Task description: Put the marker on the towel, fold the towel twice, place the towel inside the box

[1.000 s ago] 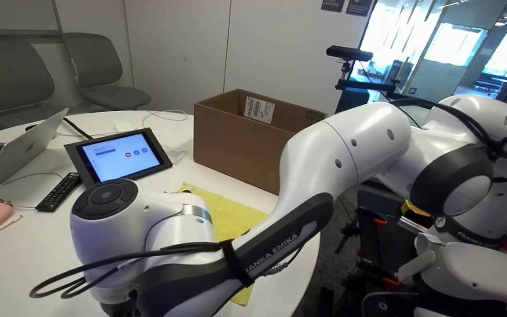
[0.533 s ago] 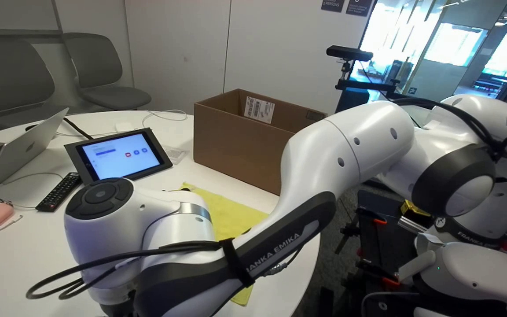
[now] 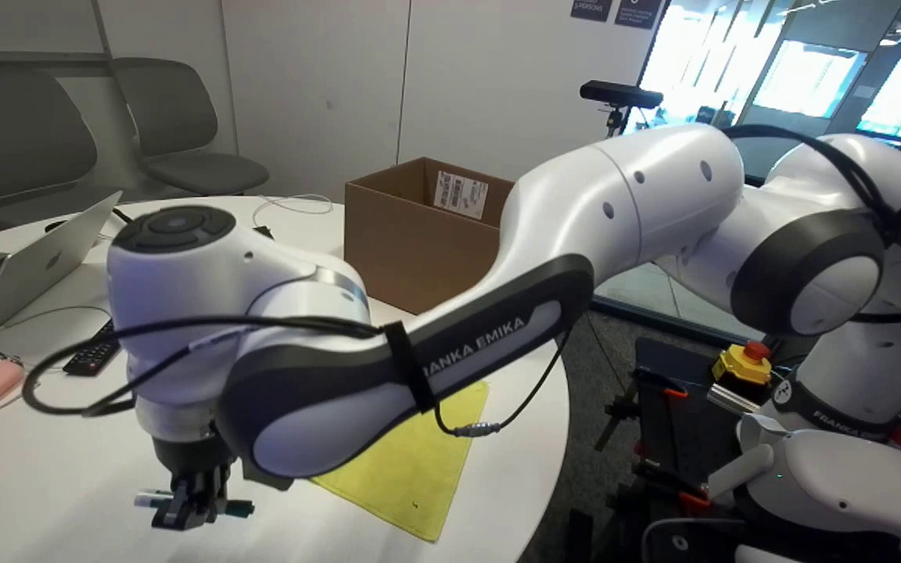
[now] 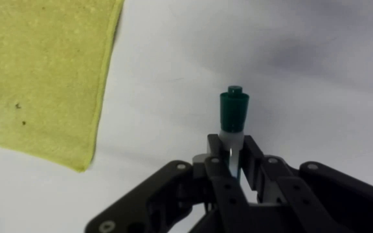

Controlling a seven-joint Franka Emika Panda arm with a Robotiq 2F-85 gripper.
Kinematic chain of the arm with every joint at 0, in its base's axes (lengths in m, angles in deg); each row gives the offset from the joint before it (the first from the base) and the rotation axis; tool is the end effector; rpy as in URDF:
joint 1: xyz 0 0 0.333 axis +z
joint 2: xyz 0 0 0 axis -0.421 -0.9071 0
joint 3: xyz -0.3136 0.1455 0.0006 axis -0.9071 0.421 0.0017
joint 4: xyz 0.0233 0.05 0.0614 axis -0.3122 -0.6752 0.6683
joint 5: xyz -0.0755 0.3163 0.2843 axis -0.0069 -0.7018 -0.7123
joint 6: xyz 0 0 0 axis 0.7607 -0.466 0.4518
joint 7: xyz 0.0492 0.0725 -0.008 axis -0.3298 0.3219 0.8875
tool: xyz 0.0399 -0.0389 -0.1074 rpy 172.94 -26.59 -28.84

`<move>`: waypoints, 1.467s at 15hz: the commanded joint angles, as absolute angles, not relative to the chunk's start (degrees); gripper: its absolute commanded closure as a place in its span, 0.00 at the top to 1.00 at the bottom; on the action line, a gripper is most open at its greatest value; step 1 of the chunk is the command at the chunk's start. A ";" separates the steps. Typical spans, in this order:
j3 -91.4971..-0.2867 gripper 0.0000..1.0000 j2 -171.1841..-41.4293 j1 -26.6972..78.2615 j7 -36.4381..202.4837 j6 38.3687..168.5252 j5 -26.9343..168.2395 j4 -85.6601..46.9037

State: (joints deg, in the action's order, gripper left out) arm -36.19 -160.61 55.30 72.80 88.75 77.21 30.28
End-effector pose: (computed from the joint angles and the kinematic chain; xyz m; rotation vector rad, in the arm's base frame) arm 0.7379 0.4733 0.1671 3.0777 0.5829 0.1997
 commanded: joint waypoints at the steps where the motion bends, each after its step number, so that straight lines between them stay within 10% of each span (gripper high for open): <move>1: -35.10 0.05 -152.29 51.55 74.12 91.73 76.19 19.30; 22: -42.31 0.06 -133.91 41.05 63.61 118.50 70.15 -30.85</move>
